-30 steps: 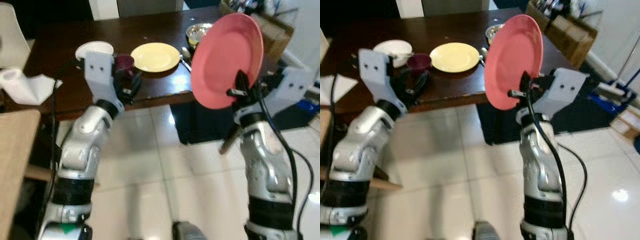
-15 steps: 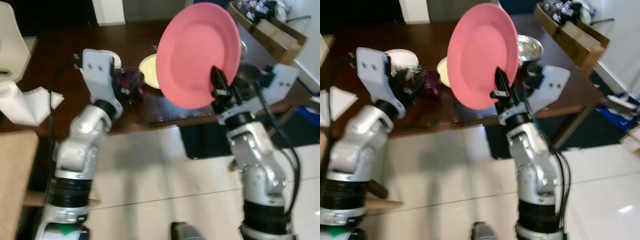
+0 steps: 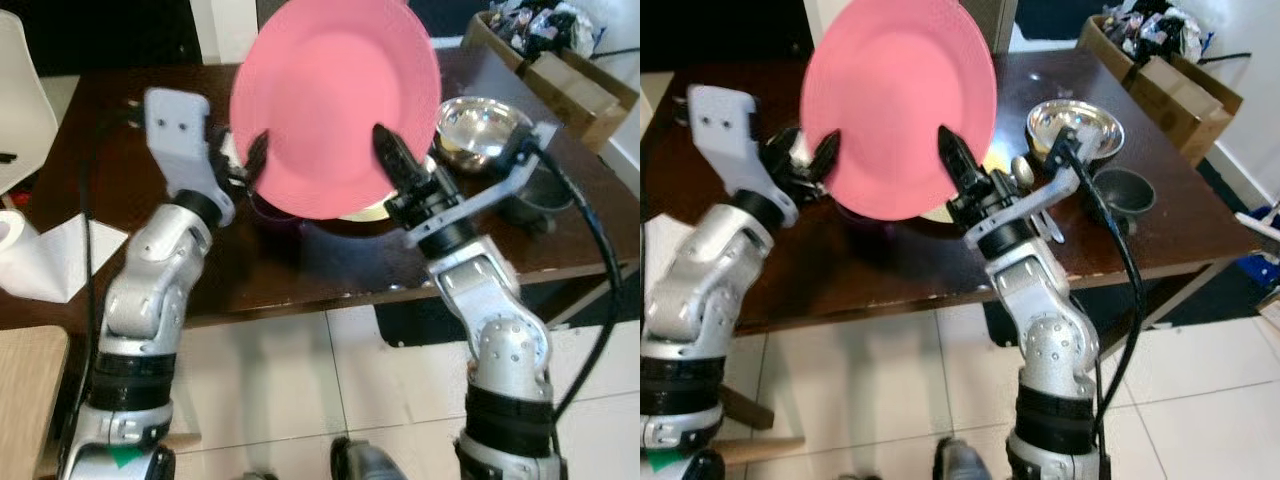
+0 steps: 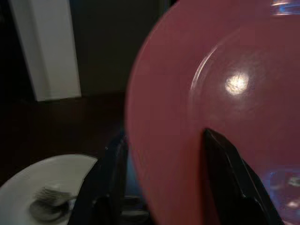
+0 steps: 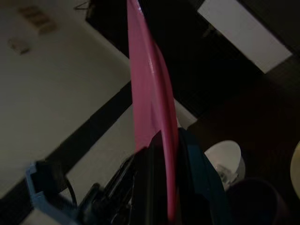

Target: Setting the table

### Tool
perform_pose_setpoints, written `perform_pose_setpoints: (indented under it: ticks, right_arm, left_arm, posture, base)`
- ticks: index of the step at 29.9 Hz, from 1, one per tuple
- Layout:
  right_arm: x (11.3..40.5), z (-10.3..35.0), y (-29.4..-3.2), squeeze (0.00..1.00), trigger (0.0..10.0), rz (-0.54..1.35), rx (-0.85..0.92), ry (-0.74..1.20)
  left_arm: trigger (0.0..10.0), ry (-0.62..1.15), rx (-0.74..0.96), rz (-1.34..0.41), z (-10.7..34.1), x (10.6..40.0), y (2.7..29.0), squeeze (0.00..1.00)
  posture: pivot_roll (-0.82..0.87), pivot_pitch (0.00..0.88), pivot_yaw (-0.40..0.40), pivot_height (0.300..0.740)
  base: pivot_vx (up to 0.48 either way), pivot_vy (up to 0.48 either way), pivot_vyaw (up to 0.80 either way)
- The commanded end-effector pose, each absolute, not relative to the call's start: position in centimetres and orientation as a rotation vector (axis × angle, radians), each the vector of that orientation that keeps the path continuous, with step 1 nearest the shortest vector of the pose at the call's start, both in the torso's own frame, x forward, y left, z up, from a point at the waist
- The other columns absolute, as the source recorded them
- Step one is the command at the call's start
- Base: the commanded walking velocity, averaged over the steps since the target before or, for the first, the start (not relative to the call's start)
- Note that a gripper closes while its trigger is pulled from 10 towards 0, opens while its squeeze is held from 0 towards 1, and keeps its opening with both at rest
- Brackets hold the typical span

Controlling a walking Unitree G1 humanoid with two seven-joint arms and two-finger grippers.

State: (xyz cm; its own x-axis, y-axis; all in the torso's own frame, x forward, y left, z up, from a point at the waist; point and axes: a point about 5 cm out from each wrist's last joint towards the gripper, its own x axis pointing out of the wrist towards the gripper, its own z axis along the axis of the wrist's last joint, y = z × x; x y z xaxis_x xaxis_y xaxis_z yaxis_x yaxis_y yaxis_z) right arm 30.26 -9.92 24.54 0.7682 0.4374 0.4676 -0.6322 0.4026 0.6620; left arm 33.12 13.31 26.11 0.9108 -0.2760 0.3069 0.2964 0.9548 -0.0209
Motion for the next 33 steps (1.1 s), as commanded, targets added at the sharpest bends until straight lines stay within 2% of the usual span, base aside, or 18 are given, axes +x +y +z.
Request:
perform_pose_setpoints:
  ticks: [1, 2, 6, 7, 9, 12, 13, 14, 23, 28, 33]
  right_arm:
    - [30.0, 24.1, -7.8, 0.00, 10.0, 0.797, 1.035, -0.179]
    - [30.0, 24.1, -7.8, 0.00, 10.0, 0.797, 1.035, -0.179]
    - [29.9, 22.9, -6.3, 0.00, 10.0, 0.830, 1.106, -0.106]
    - [29.9, 22.9, -6.3, 0.00, 10.0, 0.830, 1.106, -0.106]
    - [30.1, 22.3, -5.5, 0.00, 10.0, 0.836, 1.121, -0.050]
    - [30.5, 21.5, -4.4, 0.00, 10.0, 0.823, 1.116, 0.014]
    - [30.5, 21.5, -4.4, 0.00, 10.0, 0.823, 1.116, 0.014]
    - [30.8, 20.8, -3.7, 0.00, 10.0, 0.830, 1.127, 0.059]
    - [31.4, 19.3, -0.6, 0.00, 10.0, 0.874, 1.113, 0.203]
    - [31.6, 18.9, 2.1, 0.00, 10.0, 0.969, 1.060, 0.271]
    - [31.8, 18.9, 3.6, 0.00, 10.0, 1.032, 0.976, 0.296]
  left_arm:
    - [10.0, -0.228, -0.060, -0.229, 24.7, 33.4, 15.3, 0.00]
    - [10.0, -0.228, -0.060, -0.229, 24.7, 33.4, 15.3, 0.00]
    - [10.0, -0.248, -0.020, -0.086, 25.8, 33.5, 20.0, 0.00]
    - [10.0, -0.248, -0.020, -0.086, 25.8, 33.5, 20.0, 0.00]
    - [10.0, -0.266, 0.008, -0.009, 26.5, 33.3, 22.4, 0.00]
    - [10.0, -0.300, 0.043, 0.087, 27.7, 32.8, 25.1, 0.00]
    - [10.0, -0.300, 0.043, 0.087, 27.7, 32.8, 25.1, 0.00]
    - [10.0, -0.328, 0.053, 0.145, 28.4, 32.2, 26.5, 0.00]
    - [10.0, -0.358, 0.067, 0.189, 29.2, 30.9, 27.3, 0.00]
    - [10.0, -0.348, 0.090, 0.156, 29.2, 30.2, 26.5, 0.00]
    - [10.0, -0.344, 0.090, 0.138, 29.2, 29.8, 25.6, 0.00]
  posture:
    - [-0.12, 0.074, 0.061, 0.740]
    - [-0.12, 0.074, 0.061, 0.740]
    - [-0.08, 0.082, 0.060, 0.740]
    - [-0.08, 0.082, 0.060, 0.740]
    - [-0.08, 0.083, 0.059, 0.740]
    - [-0.05, 0.090, 0.048, 0.740]
    - [-0.05, 0.090, 0.048, 0.740]
    - [-0.04, 0.094, 0.041, 0.740]
    - [0.04, 0.119, 0.025, 0.740]
    - [0.10, 0.146, 0.016, 0.740]
    - [0.13, 0.158, 0.006, 0.740]
  base:
    - [0.000, 0.000, 0.00]
    - [0.000, 0.000, 0.00]
    - [0.000, 0.000, 0.00]
    - [0.000, 0.000, 0.00]
    - [0.000, 0.000, 0.00]
    - [0.000, 0.000, 0.00]
    - [0.000, 0.000, 0.00]
    - [0.000, 0.000, 0.00]
    - [0.000, 0.000, 0.00]
    - [0.000, 0.000, 0.00]
    - [0.000, 0.000, 0.00]
